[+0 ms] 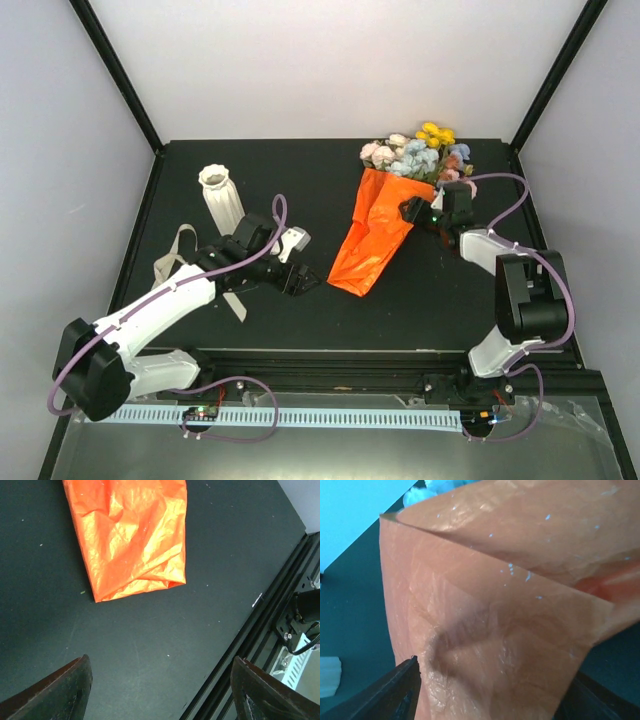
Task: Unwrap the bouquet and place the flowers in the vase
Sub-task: Move the fake flower to the center of the board, then unfold the wrapping paper at the center of the board.
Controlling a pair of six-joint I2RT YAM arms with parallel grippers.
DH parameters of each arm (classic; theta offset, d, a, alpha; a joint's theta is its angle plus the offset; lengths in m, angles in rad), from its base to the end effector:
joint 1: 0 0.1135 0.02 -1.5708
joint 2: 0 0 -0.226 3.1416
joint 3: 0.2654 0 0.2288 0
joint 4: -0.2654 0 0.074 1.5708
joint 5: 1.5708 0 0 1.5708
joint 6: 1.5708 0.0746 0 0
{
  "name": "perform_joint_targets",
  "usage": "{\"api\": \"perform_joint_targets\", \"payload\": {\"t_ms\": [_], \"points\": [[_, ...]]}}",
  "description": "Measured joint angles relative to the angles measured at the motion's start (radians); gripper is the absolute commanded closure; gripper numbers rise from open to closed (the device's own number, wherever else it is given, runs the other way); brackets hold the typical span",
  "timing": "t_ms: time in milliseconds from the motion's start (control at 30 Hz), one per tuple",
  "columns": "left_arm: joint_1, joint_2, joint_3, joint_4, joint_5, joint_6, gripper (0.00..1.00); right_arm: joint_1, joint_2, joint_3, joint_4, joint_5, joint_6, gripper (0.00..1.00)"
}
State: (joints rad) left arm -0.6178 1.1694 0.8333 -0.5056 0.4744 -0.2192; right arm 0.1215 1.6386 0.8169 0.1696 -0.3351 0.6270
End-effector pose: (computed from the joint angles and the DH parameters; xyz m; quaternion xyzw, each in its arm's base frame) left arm 0.1869 -0.1746 0.2007 0.2619 0.8736 -0.3414 0.2274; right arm 0.3389 0.0661 0.1305 0.1494 0.8742 0.2989 0.3523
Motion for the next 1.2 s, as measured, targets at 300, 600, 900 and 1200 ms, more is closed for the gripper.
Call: {"api": "perform_joint_targets", "payload": {"t_ms": [300,600,900,1200], "points": [[0.000,-0.016,0.030,-0.040,-0.103,0.033,0.01,-0.003,-0.196,-0.053,-0.221,-0.015,0.042,0.26],[0.000,-0.090,0.071,-0.073,-0.244,0.114,0.01,0.035,-0.203,-0.161,-0.178,-0.113,0.133,0.23],[0.000,-0.197,0.029,-0.076,-0.330,0.143,0.01,0.044,-0.196,-0.148,-0.134,-0.154,0.164,0.28],[0.000,-0.246,0.013,-0.049,-0.341,0.157,0.01,0.074,-0.198,-0.112,-0.166,-0.129,0.266,0.28]]}}
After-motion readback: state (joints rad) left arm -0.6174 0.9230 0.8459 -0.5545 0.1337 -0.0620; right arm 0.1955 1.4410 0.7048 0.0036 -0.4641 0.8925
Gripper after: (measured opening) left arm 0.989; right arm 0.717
